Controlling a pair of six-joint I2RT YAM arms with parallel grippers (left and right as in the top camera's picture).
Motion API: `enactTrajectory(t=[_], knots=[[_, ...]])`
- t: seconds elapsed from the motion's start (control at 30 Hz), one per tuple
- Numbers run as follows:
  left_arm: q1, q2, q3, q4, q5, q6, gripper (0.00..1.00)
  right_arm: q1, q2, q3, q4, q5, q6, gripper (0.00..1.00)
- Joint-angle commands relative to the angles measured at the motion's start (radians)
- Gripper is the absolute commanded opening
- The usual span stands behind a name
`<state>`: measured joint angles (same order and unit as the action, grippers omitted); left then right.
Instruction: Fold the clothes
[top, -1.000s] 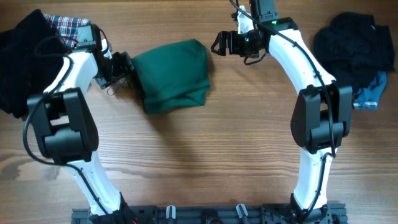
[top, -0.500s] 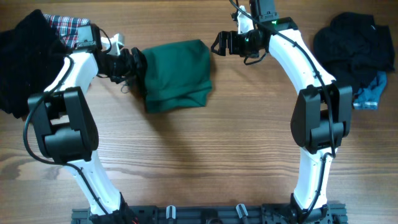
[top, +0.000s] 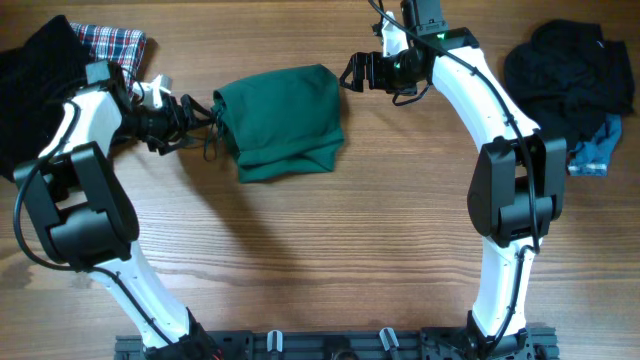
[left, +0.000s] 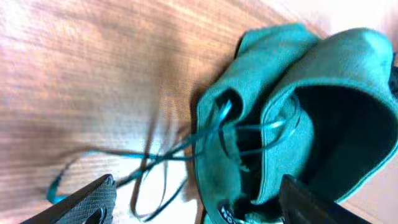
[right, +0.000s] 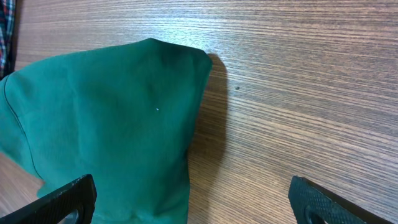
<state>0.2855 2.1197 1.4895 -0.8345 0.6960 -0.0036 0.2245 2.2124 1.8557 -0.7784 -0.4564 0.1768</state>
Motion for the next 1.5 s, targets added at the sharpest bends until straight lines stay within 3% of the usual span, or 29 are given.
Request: enactTrajectory(t=[0.0, 0.13, 0.3, 0.57, 0.83, 1.0, 1.27, 1.47], knots=[[-0.016, 0.014, -0.005, 0.047, -0.013, 0.055, 0.84, 0.002, -0.01, -0.006, -0.002, -0.025, -0.02, 0.99], [-0.041, 0.014, -0.005, 0.087, -0.008, 0.08, 0.9, 0.002, -0.01, -0.006, 0.0, -0.039, -0.02, 1.0], [-0.029, 0.014, -0.005, 0.108, 0.285, 0.237, 0.93, 0.002, -0.01, -0.006, -0.002, -0.039, -0.021, 1.0], [0.04, 0.014, -0.005, -0.076, 0.299, 0.499, 1.0, 0.002, -0.01, -0.006, -0.004, -0.039, -0.043, 1.0], [-0.024, 0.024, -0.005, 0.088, 0.211, 0.48, 1.0, 0.002, -0.01, -0.006, 0.001, -0.039, -0.043, 1.0], [-0.068, 0.034, -0.005, 0.222, 0.038, 0.277, 1.0, 0.002, -0.01, -0.006, 0.003, -0.039, -0.046, 1.0], [-0.069, 0.116, -0.005, 0.262, 0.061, 0.196, 1.0, 0.002, -0.01, -0.006, 0.007, -0.039, -0.047, 1.0], [-0.084, 0.157, -0.005, 0.252, 0.238, 0.17, 1.0, 0.002, -0.01, -0.006, 0.021, -0.039, -0.047, 1.0]])
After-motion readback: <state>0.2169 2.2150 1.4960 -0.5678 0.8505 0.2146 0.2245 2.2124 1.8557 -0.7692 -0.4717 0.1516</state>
